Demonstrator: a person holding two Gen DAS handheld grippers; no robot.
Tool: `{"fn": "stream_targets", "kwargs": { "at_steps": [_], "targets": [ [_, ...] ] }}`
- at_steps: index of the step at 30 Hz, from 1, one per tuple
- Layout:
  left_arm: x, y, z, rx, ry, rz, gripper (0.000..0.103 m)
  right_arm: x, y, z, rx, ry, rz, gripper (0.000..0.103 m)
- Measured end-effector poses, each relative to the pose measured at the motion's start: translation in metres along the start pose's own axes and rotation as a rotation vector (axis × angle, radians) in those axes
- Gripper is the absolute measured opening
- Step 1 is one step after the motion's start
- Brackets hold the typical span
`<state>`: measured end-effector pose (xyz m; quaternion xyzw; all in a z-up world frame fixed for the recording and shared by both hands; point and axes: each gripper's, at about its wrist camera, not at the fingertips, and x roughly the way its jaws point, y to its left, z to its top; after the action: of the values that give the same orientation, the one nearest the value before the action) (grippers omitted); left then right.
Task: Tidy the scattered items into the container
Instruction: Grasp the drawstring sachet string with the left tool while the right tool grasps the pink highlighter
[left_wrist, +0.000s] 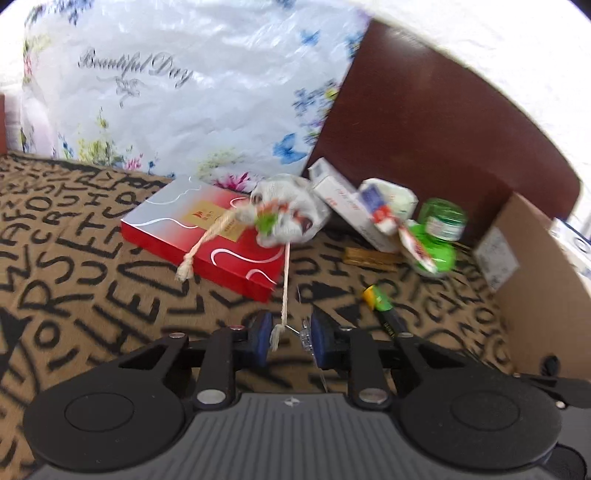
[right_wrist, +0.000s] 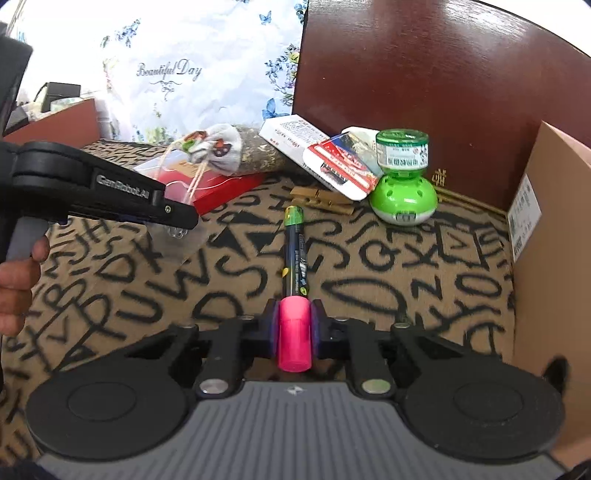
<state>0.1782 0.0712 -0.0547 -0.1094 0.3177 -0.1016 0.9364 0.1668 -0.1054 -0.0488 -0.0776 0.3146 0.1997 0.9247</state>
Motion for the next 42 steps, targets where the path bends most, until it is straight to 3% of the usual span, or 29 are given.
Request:
{"fn": "stream_targets", "kwargs": {
  "at_steps": [6,13,17,20,26,29,35,37,38,42],
  "targets": [
    [-0.055,-0.010,-0.025,-0.007,-0.005,-0.038,0.020,-0.048,0.007,-0.027,-0.004,0.002,0.045,0.016],
    [-0.110,-0.029,-0.066,0.022,0.024,-0.075,0.020,-0.115,0.000,-0.054,0.040,-0.038,0.033,0.016],
    [-0.137,-0.042,-0.091,0.069,0.057,-0.138,0.020,-0.150,-0.001,-0.070,0.047,-0.051,0.025,0.016],
    [-0.150,-0.052,-0.114,0.141,0.092,-0.141,0.021,-0.168,-0.002,-0.084,0.047,-0.043,0.025,0.016],
    [-0.150,-0.051,-0.144,0.108,0.177,-0.125,0.023,-0.171,-0.003,-0.110,0.051,0.049,0.014,0.016],
    [-0.146,-0.054,-0.145,0.115,0.180,-0.111,0.032,-0.169,0.001,-0.117,0.034,0.065,0.004,0.018],
    [-0.137,-0.058,-0.141,0.127,0.163,-0.106,0.033,-0.159,0.001,-0.117,0.032,0.076,-0.005,0.022],
    [-0.130,-0.056,-0.136,0.115,0.163,-0.100,0.023,-0.155,0.000,-0.115,0.035,0.077,-0.006,0.023],
    [-0.128,-0.054,-0.133,0.111,0.161,-0.098,0.008,-0.153,0.000,-0.114,0.033,0.078,-0.006,0.023],
    [-0.127,-0.047,-0.115,0.082,0.110,-0.079,0.000,-0.141,-0.001,-0.107,0.013,0.076,-0.012,0.027]
  ]
}}
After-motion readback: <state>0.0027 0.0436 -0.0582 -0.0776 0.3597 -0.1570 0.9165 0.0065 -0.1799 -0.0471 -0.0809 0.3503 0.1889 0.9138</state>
